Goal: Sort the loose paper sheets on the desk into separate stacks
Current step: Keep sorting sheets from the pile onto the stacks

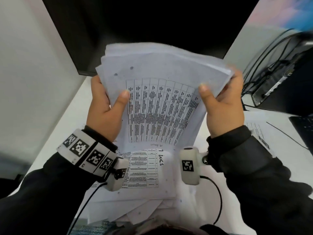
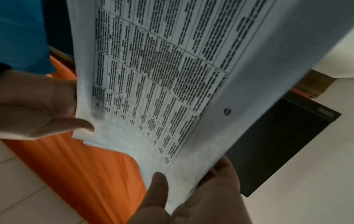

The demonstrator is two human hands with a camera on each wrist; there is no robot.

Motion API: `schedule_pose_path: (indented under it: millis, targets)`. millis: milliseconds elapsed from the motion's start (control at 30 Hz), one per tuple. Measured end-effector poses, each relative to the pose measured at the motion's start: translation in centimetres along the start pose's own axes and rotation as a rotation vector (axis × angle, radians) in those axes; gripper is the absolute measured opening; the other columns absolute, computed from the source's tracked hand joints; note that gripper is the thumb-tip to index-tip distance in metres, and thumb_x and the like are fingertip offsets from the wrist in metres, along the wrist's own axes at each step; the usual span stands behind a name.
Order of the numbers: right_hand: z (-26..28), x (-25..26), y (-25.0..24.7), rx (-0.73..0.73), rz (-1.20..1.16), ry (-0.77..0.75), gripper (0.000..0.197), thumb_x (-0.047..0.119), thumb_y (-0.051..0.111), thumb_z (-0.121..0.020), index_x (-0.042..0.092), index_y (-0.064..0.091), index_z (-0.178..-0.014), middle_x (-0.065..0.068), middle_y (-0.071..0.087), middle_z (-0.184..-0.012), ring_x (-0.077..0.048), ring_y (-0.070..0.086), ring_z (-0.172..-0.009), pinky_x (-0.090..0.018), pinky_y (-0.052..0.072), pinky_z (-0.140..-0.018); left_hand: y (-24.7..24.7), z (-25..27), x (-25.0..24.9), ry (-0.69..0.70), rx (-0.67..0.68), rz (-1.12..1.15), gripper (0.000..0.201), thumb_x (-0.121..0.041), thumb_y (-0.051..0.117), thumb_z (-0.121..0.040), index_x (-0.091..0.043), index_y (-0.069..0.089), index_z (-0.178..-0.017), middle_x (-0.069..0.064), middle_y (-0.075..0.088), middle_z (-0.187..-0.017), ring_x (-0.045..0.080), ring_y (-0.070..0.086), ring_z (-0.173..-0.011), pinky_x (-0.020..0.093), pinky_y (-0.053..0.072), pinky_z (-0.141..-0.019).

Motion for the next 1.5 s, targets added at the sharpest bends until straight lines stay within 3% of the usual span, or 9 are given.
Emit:
schedule_pose_path:
  millis: [133,267,400,600,733,1000,1133,1267,1500]
  targets:
    - [-0.4,2.4,0.0,0.042,0.277,-0.309,0.067,-0.005,0.057,-0.087,0.009,0.02,-0.141,0.006,0.037,-0.135,-0.005,0.047,-0.098,-0.013,0.04,-0.091,-0.4,0.3,1.0,-0.028,0.02,0.05,0.047,-0.017,0.062,-0.081,-0.032,0.036,-0.117,-0.01,0.056,-0.114,0.008,0.056,-0.11,0.036,0.048,-0.095]
    - [-1.2,2.0,0.3,0.121,0.567,-0.326,0.038,0.014,0.055,-0.092,0.021,0.053,-0.13,0.002,0.044,-0.102,-0.009,0.048,-0.094,-0.004,0.035,-0.09,-0.4,0.5,1.7,-0.058,-0.014,-0.006,0.048,-0.013,0.063,-0.08,-0.039,0.043,-0.115,-0.012,0.058,-0.113,0.005,0.057,-0.11,0.027,0.047,-0.094]
    - [-1.4,2.4,0.4,0.061,0.56,-0.332,0.033,0.012,0.055,-0.091,0.023,0.059,-0.122,0.01,0.038,-0.095,0.011,0.04,-0.091,0.0,0.032,-0.086,-0.2,0.2,1.2,-0.109,-0.106,-0.021,0.032,-0.01,0.062,-0.085,-0.032,0.053,-0.108,-0.019,0.064,-0.098,0.001,0.062,-0.097,0.019,0.048,-0.084]
    - [-1.8,4.4,0.7,0.095,0.535,-0.404,0.057,0.01,0.062,-0.086,0.022,0.036,-0.136,-0.005,0.043,-0.118,0.017,0.033,-0.105,0.002,0.028,-0.094,-0.7,-0.9,-2.5,0.025,-0.233,-0.003,0.031,-0.011,0.061,-0.086,-0.02,0.055,-0.115,-0.018,0.064,-0.096,-0.007,0.062,-0.094,0.011,0.049,-0.079]
    - [-1.5,4.8,0.3,0.056,0.453,-0.464,0.055,-0.008,0.055,-0.085,0.004,0.035,-0.135,0.003,0.038,-0.134,0.0,0.034,-0.125,-0.007,0.026,-0.104,-0.9,-0.1,-4.1,0.125,-0.191,-0.001,0.036,-0.006,0.056,-0.088,-0.03,0.042,-0.111,-0.018,0.058,-0.101,-0.01,0.057,-0.096,0.008,0.044,-0.083]
    - [1.4,1.3,1.6,0.059,0.251,-0.213,0.074,-0.017,0.047,-0.084,0.002,0.009,-0.145,0.025,0.017,-0.14,0.022,0.035,-0.12,-0.001,0.035,-0.094,0.1,3.0,-1.3,-0.018,-0.155,-0.05,0.028,-0.008,0.043,-0.096,-0.023,0.036,-0.119,-0.017,0.055,-0.101,-0.012,0.055,-0.087,0.006,0.044,-0.074]
    - [1.4,2.8,1.6,-0.009,0.246,-0.224,0.075,-0.02,0.041,-0.082,-0.007,0.004,-0.146,-0.011,0.009,-0.156,0.001,0.015,-0.14,-0.021,0.019,-0.117,0.1,2.5,-3.6,0.111,-0.203,-0.073,0.03,-0.006,0.039,-0.095,-0.01,0.037,-0.125,-0.004,0.057,-0.11,0.005,0.057,-0.1,0.025,0.049,-0.089]
    - [2.1,3.4,1.3,-0.037,0.241,-0.255,0.069,-0.016,0.04,-0.087,-0.011,0.002,-0.144,-0.02,0.008,-0.155,-0.014,0.013,-0.144,-0.02,0.016,-0.117,-0.2,2.7,-4.7,0.246,-0.209,-0.072,0.025,0.0,0.037,-0.094,-0.007,0.035,-0.118,-0.004,0.051,-0.105,0.006,0.052,-0.095,0.023,0.044,-0.089]
    - [4.7,-5.2,1.9,0.122,0.182,0.221,0.059,0.005,0.05,-0.093,0.015,0.023,-0.145,0.023,0.051,-0.119,0.023,0.047,-0.105,0.0,0.04,-0.087,-0.4,3.9,1.9,-0.062,-0.171,-0.104,0.032,-0.011,0.043,-0.096,-0.009,0.033,-0.127,-0.016,0.053,-0.101,-0.015,0.053,-0.083,0.001,0.042,-0.07]
Point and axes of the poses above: each hand's wrist, its own z-axis away from the middle knuckle, its own y-axis out of the palm, x = y × z, the point moved 4 cm from there along -z, towards the middle knuckle
